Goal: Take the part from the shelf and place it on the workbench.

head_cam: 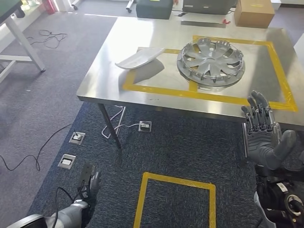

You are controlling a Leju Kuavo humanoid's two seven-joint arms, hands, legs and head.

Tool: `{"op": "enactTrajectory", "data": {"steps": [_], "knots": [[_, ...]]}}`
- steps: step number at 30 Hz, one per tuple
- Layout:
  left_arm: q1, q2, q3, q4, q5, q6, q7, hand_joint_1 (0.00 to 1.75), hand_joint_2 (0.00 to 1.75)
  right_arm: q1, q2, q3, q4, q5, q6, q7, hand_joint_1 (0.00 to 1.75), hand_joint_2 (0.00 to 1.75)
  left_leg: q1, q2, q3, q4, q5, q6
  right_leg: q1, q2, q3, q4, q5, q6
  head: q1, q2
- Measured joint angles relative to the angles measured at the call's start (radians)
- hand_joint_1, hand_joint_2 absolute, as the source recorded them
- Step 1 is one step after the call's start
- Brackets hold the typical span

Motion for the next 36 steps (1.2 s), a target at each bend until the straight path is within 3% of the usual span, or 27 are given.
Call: {"op": "enactTrajectory", "data": {"steps": [2,3,4,5,6,7,8,10,12,13,14,15,16,18,19,21,22,23,25,26,27,29,30,33,34,35,36], "knots": [[0.001,0.000,0.000,0.000,0.002,0.003,-0.001,0.00,0.00,0.000,0.000,0.001,0.005,-0.007,-0.002,-0.005,0.00,0.00,0.002,0.001,-0.025,-0.002,0.022,0.008,-0.002,0.000,-0.025,0.116,-0.112,0.007,0.009,0.000],[0.002,0.000,0.000,0.000,0.003,0.005,-0.002,0.00,0.00,0.000,0.000,0.001,0.008,-0.011,-0.005,-0.008,0.00,0.00,0.002,0.002,-0.039,-0.002,0.033,0.009,-0.003,0.000,-0.032,0.182,-0.152,0.010,0.012,0.000],[0.004,0.000,0.000,0.000,0.004,0.007,-0.002,0.00,0.00,-0.001,0.000,0.001,0.011,-0.017,-0.008,-0.012,0.00,0.00,0.002,0.002,-0.053,-0.001,0.044,0.007,-0.004,0.000,-0.030,0.233,-0.164,0.013,0.014,0.000],[0.006,0.000,0.000,0.000,0.005,0.008,-0.003,0.00,0.00,-0.001,0.000,0.002,0.015,-0.022,-0.011,-0.017,0.00,0.00,0.002,0.002,-0.067,0.000,0.055,0.005,-0.004,0.000,-0.017,0.257,-0.150,0.015,0.015,0.000],[0.007,0.000,0.000,0.000,0.006,0.008,-0.004,0.00,0.00,-0.001,0.000,0.002,0.019,-0.027,-0.012,-0.021,0.00,0.00,0.003,0.002,-0.082,0.002,0.066,0.002,-0.006,0.000,0.011,0.247,-0.118,0.017,0.016,0.000],[0.009,0.000,0.000,0.000,0.006,0.009,-0.005,0.00,0.00,-0.002,0.000,0.003,0.022,-0.032,-0.013,-0.025,0.00,0.00,0.003,0.002,-0.097,0.005,0.077,-0.002,-0.008,0.000,0.054,0.203,-0.083,0.019,0.017,0.000],[0.010,0.000,0.000,0.000,0.006,0.009,-0.006,0.00,0.00,-0.004,0.000,0.004,0.024,-0.036,-0.014,-0.028,0.00,0.00,0.003,0.002,-0.109,0.008,0.087,-0.007,-0.009,0.001,0.106,0.131,-0.070,0.020,0.017,0.000],[0.010,0.001,0.001,0.000,0.006,0.010,-0.008,0.00,0.00,-0.007,0.001,0.006,0.028,-0.040,-0.015,-0.034,0.00,0.00,0.001,0.001,-0.124,0.011,0.108,-0.018,-0.007,0.004,0.201,-0.019,-0.087,0.013,0.015,0.000],[0.011,0.002,0.001,0.000,0.007,0.010,-0.010,0.00,0.00,-0.008,0.001,0.006,0.030,-0.043,-0.018,-0.037,0.00,0.00,0.000,0.000,-0.129,0.006,0.132,-0.028,0.000,0.007,0.225,-0.077,-0.102,-0.001,0.013,0.000],[0.013,0.004,0.001,0.000,0.007,0.010,-0.011,0.00,0.00,-0.009,0.001,0.007,0.031,-0.044,-0.020,-0.038,0.00,0.00,0.002,0.000,-0.131,0.003,0.138,-0.034,-0.001,0.005,0.212,-0.074,-0.093,-0.010,0.014,0.000],[0.014,0.005,0.001,0.000,0.008,0.010,-0.011,0.00,0.00,-0.010,0.001,0.007,0.032,-0.044,-0.021,-0.039,0.00,0.00,0.003,-0.001,-0.138,0.011,0.125,-0.040,-0.002,0.002,0.200,-0.074,-0.082,-0.018,0.015,0.000],[0.016,0.006,0.001,0.000,0.009,0.010,-0.011,0.00,0.00,-0.010,0.002,0.007,0.032,-0.044,-0.022,-0.039,0.00,0.00,0.005,-0.002,-0.150,0.038,0.088,-0.045,-0.004,0.000,0.187,-0.073,-0.070,-0.029,0.014,0.000],[0.018,0.007,0.001,0.000,0.010,0.010,-0.011,0.00,0.00,-0.011,0.002,0.007,0.033,-0.044,-0.023,-0.038,0.00,0.00,0.007,-0.002,-0.166,0.088,0.031,-0.048,-0.005,-0.003,0.172,-0.073,-0.056,-0.037,0.014,0.000],[0.018,0.008,0.002,0.000,0.011,0.010,-0.011,0.00,0.00,-0.012,0.003,0.007,0.033,-0.044,-0.025,-0.037,0.00,0.00,0.008,-0.003,-0.200,0.237,-0.083,-0.054,-0.001,-0.003,0.138,-0.068,-0.027,-0.047,0.009,0.000],[0.018,0.008,0.002,0.000,0.011,0.010,-0.011,0.00,0.00,-0.012,0.003,0.007,0.033,-0.043,-0.026,-0.037,0.00,0.00,0.008,-0.003,-0.209,0.304,-0.104,-0.055,0.001,-0.003,0.119,-0.065,-0.014,-0.048,0.008,0.000],[0.018,0.008,0.003,0.000,0.011,0.010,-0.011,0.00,0.00,-0.011,0.004,0.008,0.033,-0.043,-0.026,-0.037,0.00,0.00,0.008,-0.003,-0.190,0.357,-0.070,-0.052,0.005,-0.003,0.081,-0.056,0.009,-0.048,0.004,0.000],[0.018,0.008,0.003,0.000,0.011,0.010,-0.011,0.00,0.00,-0.011,0.004,0.008,0.033,-0.042,-0.026,-0.037,0.00,0.00,0.006,-0.003,-0.155,0.329,-0.041,-0.047,0.007,-0.003,0.064,-0.052,0.019,-0.047,0.002,0.000],[0.017,0.009,0.003,0.000,0.011,0.010,-0.011,0.00,0.00,-0.012,0.004,0.008,0.033,-0.042,-0.026,-0.037,0.00,0.00,0.004,-0.004,-0.102,0.268,-0.025,-0.038,0.009,-0.003,0.050,-0.049,0.029,-0.046,0.001,0.000],[0.014,0.013,0.005,-0.001,0.013,0.010,-0.012,0.00,0.00,-0.015,0.005,0.007,0.033,-0.042,-0.026,-0.037,0.00,0.00,-0.004,-0.006,0.018,0.098,-0.042,-0.023,0.013,-0.004,0.032,-0.045,0.048,-0.039,0.000,0.000],[0.012,0.015,0.006,-0.001,0.015,0.010,-0.012,0.00,0.00,-0.019,0.005,0.007,0.033,-0.042,-0.027,-0.037,0.00,0.00,-0.009,-0.007,0.055,0.039,-0.055,-0.019,0.012,-0.004,0.026,-0.046,0.060,-0.034,0.001,0.000],[0.010,0.016,0.007,-0.002,0.017,0.011,-0.013,0.00,0.00,-0.022,0.005,0.008,0.034,-0.041,-0.029,-0.037,0.00,0.00,-0.013,-0.008,0.070,0.003,-0.059,-0.016,0.010,-0.005,0.022,-0.049,0.071,-0.028,0.001,0.000],[0.012,0.016,0.008,-0.002,0.021,0.011,-0.013,0.00,0.00,-0.026,0.005,0.009,0.038,-0.041,-0.035,-0.037,0.00,0.00,-0.011,-0.005,0.058,-0.011,-0.037,-0.006,0.007,-0.003,0.008,-0.049,0.077,-0.016,0.001,0.000],[0.014,0.017,0.008,-0.002,0.023,0.011,-0.013,0.00,0.00,-0.027,0.005,0.009,0.041,-0.041,-0.037,-0.037,0.00,0.00,-0.009,-0.002,0.047,-0.016,-0.024,0.002,0.005,-0.001,-0.001,-0.032,0.050,-0.009,0.002,0.000],[0.018,0.018,0.008,-0.002,0.027,0.011,-0.012,0.00,0.00,-0.028,0.005,0.012,0.048,-0.042,-0.043,-0.037,0.00,0.00,-0.007,0.003,0.005,-0.018,0.015,0.015,-0.003,0.001,-0.034,0.130,-0.108,0.006,0.011,0.000],[0.019,0.019,0.008,-0.002,0.029,0.010,-0.013,0.00,0.00,-0.028,0.005,0.013,0.051,-0.042,-0.044,-0.037,0.00,0.00,-0.007,0.003,-0.011,-0.016,0.027,0.015,-0.005,0.001,-0.039,0.196,-0.136,0.010,0.013,0.000],[0.021,0.019,0.008,-0.002,0.031,0.010,-0.014,0.00,0.00,-0.028,0.005,0.013,0.053,-0.042,-0.045,-0.037,0.00,0.00,-0.006,0.003,-0.029,-0.013,0.040,0.013,-0.007,0.001,-0.035,0.242,-0.135,0.014,0.015,0.000],[0.022,0.019,0.008,-0.002,0.033,0.010,-0.016,0.00,0.00,-0.027,0.005,0.014,0.055,-0.041,-0.046,-0.037,0.00,0.00,-0.006,0.003,-0.049,-0.010,0.052,0.009,-0.010,0.001,-0.020,0.258,-0.109,0.018,0.016,0.000]]}}
